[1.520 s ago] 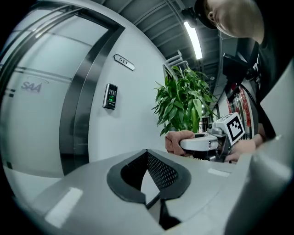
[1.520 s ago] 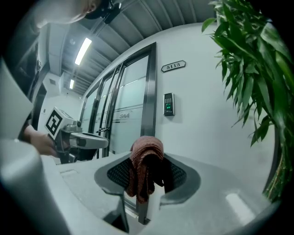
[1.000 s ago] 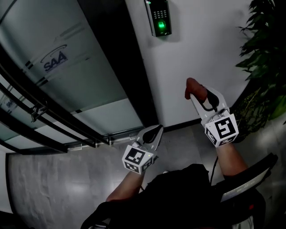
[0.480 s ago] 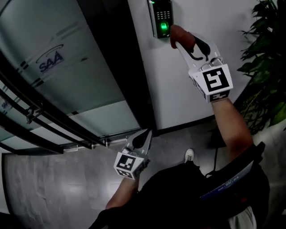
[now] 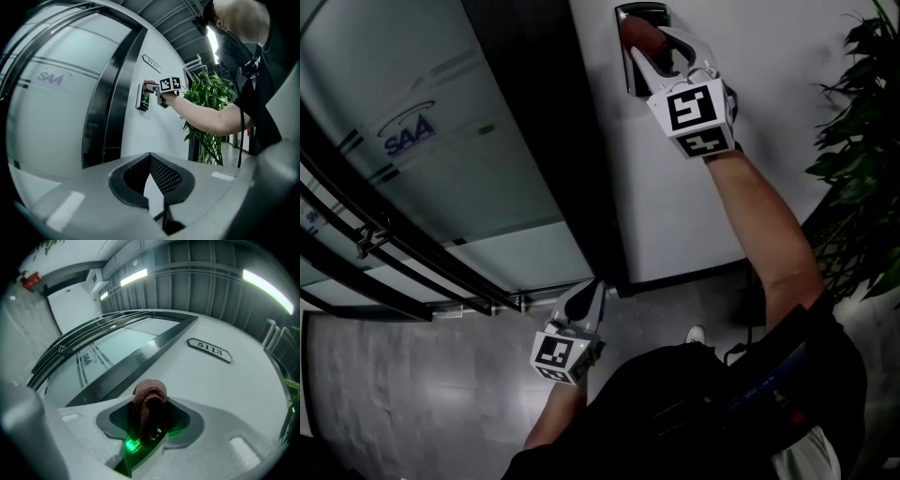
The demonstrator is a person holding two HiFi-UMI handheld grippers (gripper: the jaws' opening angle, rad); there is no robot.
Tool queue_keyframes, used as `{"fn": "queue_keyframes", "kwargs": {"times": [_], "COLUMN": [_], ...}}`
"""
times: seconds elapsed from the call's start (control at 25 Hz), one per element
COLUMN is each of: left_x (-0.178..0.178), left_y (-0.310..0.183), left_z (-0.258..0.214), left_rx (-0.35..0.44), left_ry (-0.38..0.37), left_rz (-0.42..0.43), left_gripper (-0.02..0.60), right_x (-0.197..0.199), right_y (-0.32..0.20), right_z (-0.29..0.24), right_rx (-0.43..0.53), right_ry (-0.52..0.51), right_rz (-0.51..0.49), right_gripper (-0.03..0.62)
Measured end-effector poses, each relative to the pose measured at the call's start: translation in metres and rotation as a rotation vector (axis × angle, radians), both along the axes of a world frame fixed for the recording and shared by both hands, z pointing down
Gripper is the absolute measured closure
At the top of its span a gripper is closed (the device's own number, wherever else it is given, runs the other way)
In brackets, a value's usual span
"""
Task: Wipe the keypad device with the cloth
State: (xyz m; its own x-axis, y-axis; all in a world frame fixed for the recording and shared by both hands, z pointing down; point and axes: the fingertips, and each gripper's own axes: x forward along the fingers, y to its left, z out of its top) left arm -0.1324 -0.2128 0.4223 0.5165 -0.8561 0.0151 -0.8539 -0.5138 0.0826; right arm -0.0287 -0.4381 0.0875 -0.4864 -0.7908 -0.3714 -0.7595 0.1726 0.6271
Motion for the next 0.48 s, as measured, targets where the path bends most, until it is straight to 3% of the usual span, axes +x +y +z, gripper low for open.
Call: {"fn": "queue_keyframes", "kwargs": {"times": [0.48], "left_x": [0.005], "left_y": [-0.017], "left_z": [0.009], "left_rx": [-0.028], "left_ry": [0.001], "left_rz": [-0.013], "left_gripper": [0.565], "right_x": [-0.015], "right_y": [-0.021], "right_z": [-0.001], "right_rx": [0.098], "right_ry": [0.114], "right_rz": [0.081], "right_gripper": [0.448]}}
